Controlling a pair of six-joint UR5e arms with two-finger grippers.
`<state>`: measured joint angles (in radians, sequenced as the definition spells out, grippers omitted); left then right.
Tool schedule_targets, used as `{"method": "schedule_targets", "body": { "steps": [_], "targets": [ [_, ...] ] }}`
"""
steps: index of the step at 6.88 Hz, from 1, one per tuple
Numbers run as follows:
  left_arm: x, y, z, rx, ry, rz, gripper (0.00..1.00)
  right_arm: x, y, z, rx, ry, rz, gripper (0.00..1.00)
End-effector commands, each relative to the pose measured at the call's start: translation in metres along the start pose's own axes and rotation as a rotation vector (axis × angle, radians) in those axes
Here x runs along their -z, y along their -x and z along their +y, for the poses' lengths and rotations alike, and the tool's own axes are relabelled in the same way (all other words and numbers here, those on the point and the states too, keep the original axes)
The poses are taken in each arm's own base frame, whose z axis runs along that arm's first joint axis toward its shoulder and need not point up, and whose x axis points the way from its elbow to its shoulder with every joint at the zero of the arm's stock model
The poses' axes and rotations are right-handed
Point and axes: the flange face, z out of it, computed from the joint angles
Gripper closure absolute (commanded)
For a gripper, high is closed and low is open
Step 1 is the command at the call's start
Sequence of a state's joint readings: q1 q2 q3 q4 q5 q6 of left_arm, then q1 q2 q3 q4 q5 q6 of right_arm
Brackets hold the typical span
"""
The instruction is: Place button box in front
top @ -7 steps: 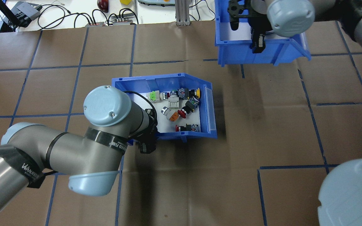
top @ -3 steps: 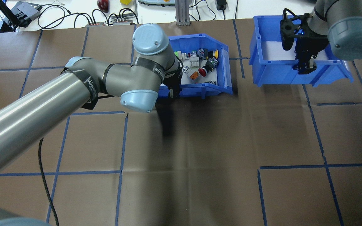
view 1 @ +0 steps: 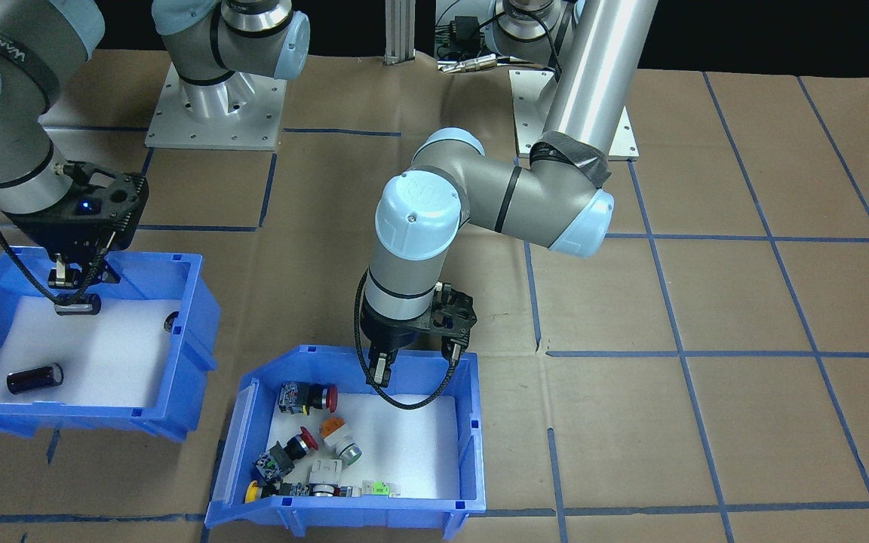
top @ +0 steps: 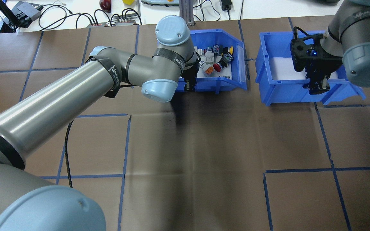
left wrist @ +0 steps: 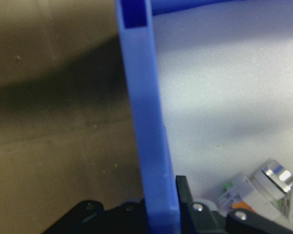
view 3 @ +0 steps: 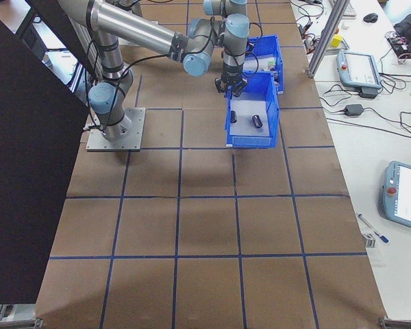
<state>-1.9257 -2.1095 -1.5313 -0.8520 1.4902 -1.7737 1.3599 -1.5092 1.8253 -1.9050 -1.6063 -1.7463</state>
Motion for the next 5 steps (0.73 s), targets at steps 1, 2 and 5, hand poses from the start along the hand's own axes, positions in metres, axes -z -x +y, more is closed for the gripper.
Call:
{"method": "schedule_targets", "body": {
  "steps": [1,2,5],
  "targets": [
    [0.007,0.005,-0.001,0.003,-0.007,-0.031,0.98,-0.003,0.032,0.010,0.021,0.004,0.017,0.92],
    [0.003,0.008,-0.002,0.002,-0.011,-0.041,0.98,-0.005,0.046,0.009,0.024,0.005,0.014,0.92],
    [0.003,0.010,-0.006,0.000,-0.019,-0.071,0.97,-0.013,0.078,0.008,0.025,0.007,-0.001,0.92]
  ]
}}
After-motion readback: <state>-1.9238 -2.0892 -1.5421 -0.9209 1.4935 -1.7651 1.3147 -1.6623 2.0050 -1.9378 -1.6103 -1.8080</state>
